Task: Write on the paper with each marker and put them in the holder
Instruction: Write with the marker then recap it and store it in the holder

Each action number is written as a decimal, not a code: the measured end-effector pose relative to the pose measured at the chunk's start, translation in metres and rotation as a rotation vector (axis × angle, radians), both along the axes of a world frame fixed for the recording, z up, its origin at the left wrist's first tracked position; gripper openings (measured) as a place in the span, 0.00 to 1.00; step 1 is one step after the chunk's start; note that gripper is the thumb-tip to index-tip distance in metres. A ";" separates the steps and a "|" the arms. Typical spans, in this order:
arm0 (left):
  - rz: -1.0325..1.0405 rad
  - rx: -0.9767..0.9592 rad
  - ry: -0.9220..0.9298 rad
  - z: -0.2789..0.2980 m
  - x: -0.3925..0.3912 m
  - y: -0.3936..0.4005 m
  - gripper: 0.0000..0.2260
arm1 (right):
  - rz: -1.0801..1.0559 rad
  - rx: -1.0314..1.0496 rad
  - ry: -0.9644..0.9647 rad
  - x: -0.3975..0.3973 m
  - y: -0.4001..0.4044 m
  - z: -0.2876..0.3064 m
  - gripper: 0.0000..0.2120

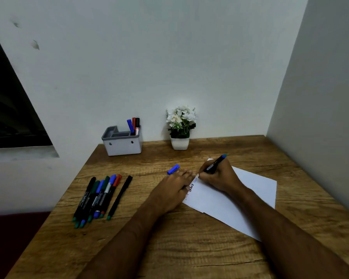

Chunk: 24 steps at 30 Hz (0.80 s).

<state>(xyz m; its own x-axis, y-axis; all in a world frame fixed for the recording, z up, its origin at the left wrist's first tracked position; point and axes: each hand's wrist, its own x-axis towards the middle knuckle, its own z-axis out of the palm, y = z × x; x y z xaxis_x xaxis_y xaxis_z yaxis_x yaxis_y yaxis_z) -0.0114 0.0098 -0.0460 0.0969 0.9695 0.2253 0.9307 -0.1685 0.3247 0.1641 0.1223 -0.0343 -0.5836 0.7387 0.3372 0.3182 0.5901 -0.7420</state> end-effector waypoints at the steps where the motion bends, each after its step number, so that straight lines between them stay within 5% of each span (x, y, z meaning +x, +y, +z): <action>1: 0.002 -0.004 -0.005 0.000 0.000 0.000 0.23 | 0.005 0.006 0.003 0.000 0.001 -0.001 0.08; 24: -0.007 -0.017 -0.015 -0.007 -0.005 0.006 0.23 | -0.096 -0.116 0.030 -0.005 0.008 -0.005 0.04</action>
<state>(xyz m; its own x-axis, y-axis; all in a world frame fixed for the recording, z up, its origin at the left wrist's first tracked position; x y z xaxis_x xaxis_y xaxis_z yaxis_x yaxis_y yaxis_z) -0.0166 0.0153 -0.0531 0.1007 0.9724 0.2107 0.9244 -0.1697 0.3415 0.1596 0.1308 -0.0396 -0.4995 0.8257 0.2624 0.3458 0.4677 -0.8134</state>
